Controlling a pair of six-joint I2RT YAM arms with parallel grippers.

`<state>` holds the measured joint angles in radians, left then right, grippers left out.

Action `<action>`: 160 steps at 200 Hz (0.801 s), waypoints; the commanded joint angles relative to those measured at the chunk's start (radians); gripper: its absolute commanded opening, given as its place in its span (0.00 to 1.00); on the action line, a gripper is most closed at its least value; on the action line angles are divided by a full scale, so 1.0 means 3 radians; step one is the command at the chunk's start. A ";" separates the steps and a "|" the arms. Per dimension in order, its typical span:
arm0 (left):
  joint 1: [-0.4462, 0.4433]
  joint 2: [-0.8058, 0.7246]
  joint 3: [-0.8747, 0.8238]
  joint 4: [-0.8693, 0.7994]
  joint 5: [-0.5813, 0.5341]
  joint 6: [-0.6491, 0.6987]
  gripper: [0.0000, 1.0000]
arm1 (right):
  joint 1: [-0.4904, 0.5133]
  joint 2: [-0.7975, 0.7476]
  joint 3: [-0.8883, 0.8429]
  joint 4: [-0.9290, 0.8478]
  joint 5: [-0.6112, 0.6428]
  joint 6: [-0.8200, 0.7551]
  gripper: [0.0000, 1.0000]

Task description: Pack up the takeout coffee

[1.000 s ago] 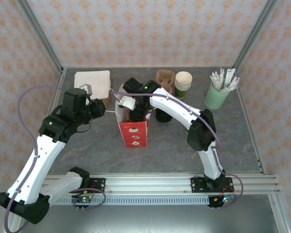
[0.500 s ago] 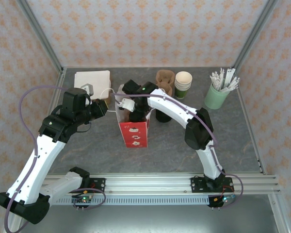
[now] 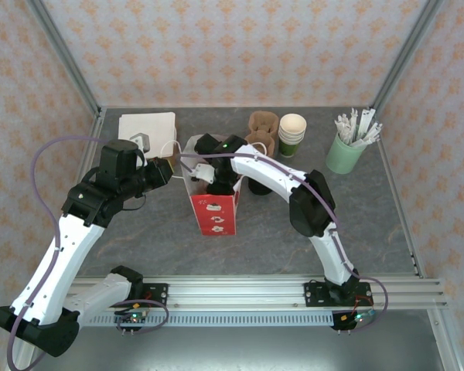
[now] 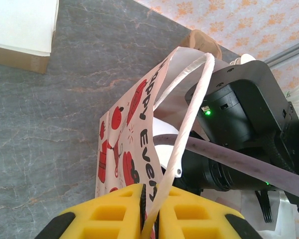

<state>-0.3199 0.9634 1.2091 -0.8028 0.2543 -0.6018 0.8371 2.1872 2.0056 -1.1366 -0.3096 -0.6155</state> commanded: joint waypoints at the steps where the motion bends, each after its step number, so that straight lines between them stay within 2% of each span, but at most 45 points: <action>1: 0.0014 0.0015 0.0076 0.0008 0.0017 0.0033 0.16 | 0.0017 0.0085 -0.0033 -0.0145 0.0076 -0.0096 0.35; 121: 0.0013 0.0030 0.0103 0.0007 0.0042 0.0010 0.16 | 0.0016 0.0220 -0.0133 -0.0189 0.0229 -0.0114 0.36; 160: 0.0018 0.0036 0.0099 0.0007 0.0053 0.0008 0.16 | 0.0017 0.0195 -0.0062 -0.0160 0.0220 -0.0059 0.39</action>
<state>-0.3199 0.9714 1.2110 -0.8032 0.2554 -0.6022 0.8421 2.2127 1.9934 -1.1515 -0.2935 -0.6376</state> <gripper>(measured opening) 0.156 0.384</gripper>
